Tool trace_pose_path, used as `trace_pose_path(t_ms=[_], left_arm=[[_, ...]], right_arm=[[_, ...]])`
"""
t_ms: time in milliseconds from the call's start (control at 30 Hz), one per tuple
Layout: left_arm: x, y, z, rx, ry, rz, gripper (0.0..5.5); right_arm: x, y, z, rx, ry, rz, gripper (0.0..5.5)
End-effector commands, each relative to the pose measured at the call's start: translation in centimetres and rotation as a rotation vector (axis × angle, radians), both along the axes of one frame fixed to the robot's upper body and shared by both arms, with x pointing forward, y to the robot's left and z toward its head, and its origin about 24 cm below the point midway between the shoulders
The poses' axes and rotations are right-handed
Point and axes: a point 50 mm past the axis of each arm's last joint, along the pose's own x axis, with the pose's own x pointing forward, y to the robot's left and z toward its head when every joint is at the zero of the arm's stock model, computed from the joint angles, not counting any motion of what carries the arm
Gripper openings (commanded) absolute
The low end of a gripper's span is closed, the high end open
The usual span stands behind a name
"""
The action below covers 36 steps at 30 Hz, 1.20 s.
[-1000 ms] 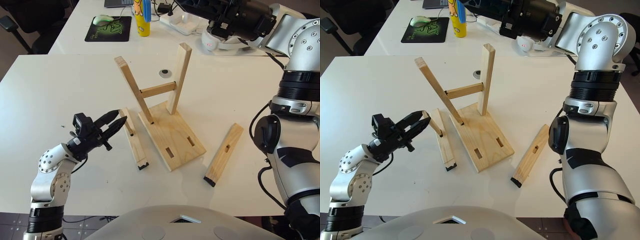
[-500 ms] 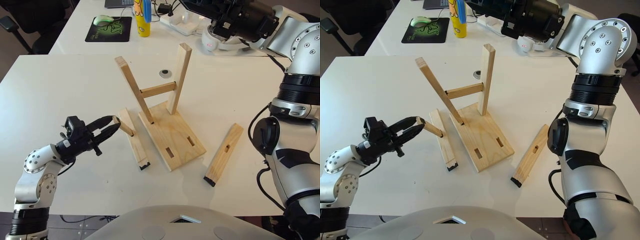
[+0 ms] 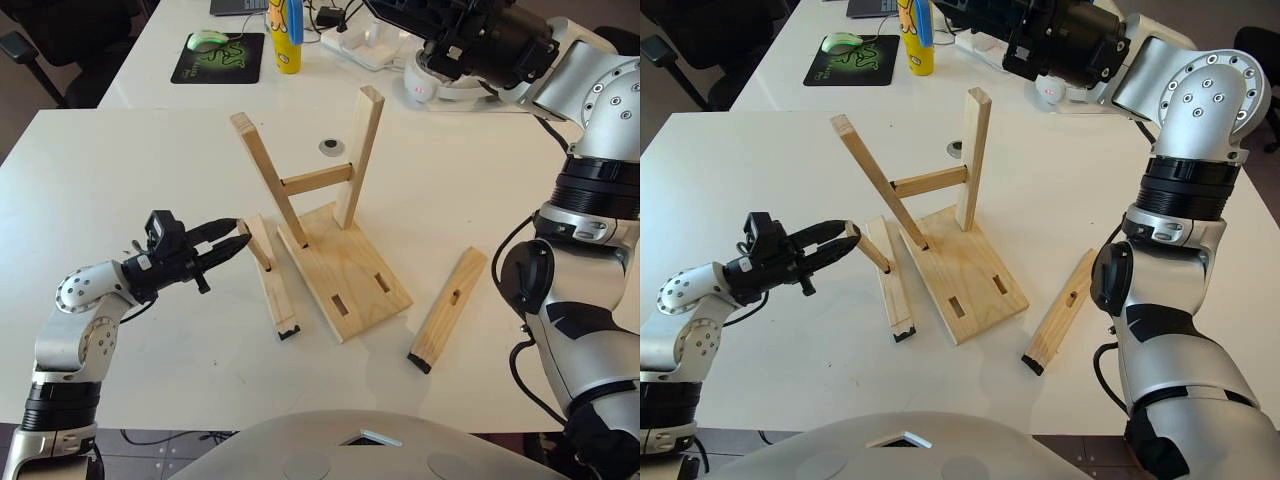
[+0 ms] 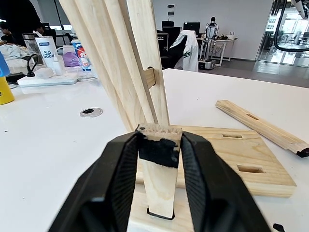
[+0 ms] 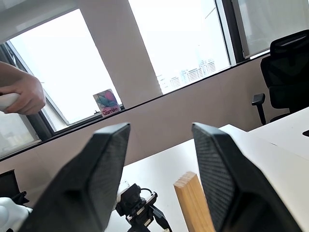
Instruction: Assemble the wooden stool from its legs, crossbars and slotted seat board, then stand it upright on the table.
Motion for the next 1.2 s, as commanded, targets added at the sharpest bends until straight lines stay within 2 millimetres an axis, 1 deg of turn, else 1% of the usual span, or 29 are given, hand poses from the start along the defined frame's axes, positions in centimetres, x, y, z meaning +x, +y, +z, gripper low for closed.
trace_pose_path(t_ms=[33, 133, 233, 300, 467, 500, 733, 800, 900, 1133, 1200], left_arm=[[-3.0, 0.7, -4.0, 0.075, 0.227, 0.034, 1.32], [-2.7, 0.3, -3.6, 0.058, 0.203, 0.04, 1.32], [-1.4, -0.5, -1.6, -0.011, 0.112, 0.065, 1.32], [-1.1, -1.0, -0.6, -0.033, 0.073, 0.066, 1.32], [-0.6, -1.3, 0.5, -0.043, 0.055, 0.079, 1.32], [-0.5, -1.2, 0.6, -0.043, 0.05, 0.092, 1.61], [-0.1, -1.1, 1.1, -0.014, 0.03, 0.123, 2.66], [0.0, -1.1, 1.6, -0.009, 0.007, 0.126, 2.69], [0.3, -1.0, 2.9, -0.03, -0.033, 0.133, 2.69], [0.7, -2.0, 5.9, -0.118, -0.113, 0.116, 2.69], [1.3, -1.8, 6.4, -0.145, -0.131, 0.166, 2.69]], right_arm=[[-0.4, -0.2, -0.2, 0.012, 0.004, -0.013, 2.38], [-0.4, -0.3, -0.3, 0.016, 0.007, -0.023, 2.38], [-0.4, -0.2, -0.3, 0.02, 0.007, -0.024, 2.38], [-0.4, -0.2, -0.3, 0.021, 0.007, -0.027, 2.38], [-0.5, -0.3, -0.3, 0.024, 0.004, -0.036, 2.38], [-0.5, -0.3, -0.4, 0.024, 0.003, -0.037, 2.38], [-0.5, -0.4, -0.4, 0.027, 0.003, -0.043, 2.38], [-0.5, -0.4, -0.4, 0.028, 0.004, -0.044, 2.38], [-0.6, -0.5, -0.5, 0.029, 0.003, -0.048, 2.38], [-0.6, -0.6, -0.7, 0.033, 0.006, -0.058, 2.38], [-0.7, -0.6, -0.7, 0.034, 0.007, -0.061, 2.38]])
